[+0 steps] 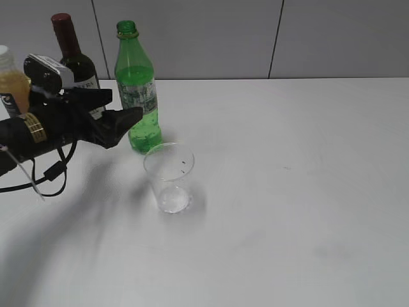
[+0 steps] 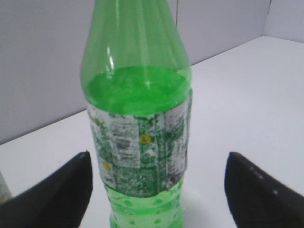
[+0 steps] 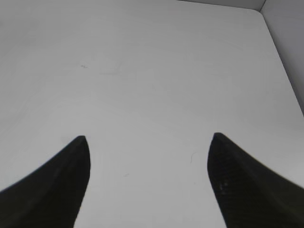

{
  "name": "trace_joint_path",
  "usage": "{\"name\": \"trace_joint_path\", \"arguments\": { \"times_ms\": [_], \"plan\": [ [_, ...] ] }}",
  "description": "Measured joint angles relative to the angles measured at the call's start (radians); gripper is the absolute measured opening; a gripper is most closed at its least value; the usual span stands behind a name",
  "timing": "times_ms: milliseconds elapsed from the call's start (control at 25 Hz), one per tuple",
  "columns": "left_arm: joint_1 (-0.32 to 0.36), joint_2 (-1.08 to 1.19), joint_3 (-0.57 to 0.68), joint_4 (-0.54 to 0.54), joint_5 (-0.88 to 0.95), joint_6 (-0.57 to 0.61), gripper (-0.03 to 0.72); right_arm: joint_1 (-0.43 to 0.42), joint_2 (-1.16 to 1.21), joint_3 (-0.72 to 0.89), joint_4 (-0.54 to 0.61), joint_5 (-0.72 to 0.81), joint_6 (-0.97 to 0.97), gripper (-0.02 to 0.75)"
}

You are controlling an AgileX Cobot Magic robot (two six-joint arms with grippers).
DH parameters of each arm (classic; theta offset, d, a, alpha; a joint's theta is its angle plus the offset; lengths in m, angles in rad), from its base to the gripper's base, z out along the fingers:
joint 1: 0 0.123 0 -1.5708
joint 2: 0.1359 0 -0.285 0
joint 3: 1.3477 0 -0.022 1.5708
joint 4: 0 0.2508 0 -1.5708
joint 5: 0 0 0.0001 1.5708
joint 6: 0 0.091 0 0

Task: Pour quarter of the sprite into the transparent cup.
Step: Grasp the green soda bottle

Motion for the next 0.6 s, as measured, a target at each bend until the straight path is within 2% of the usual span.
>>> {"name": "trace_joint_path", "arguments": {
  "times_ms": [160, 600],
  "plan": [
    [-0.003, 0.043, -0.027, -0.046, 0.005, 0.0, 0.669, 0.0, 0.0, 0.0, 0.0, 0.0, 0.0, 0.594],
    [-0.003, 0.09, -0.1, -0.009, 0.01, 0.0, 0.669, 0.0, 0.0, 0.0, 0.0, 0.0, 0.0, 0.594]
  ]
}}
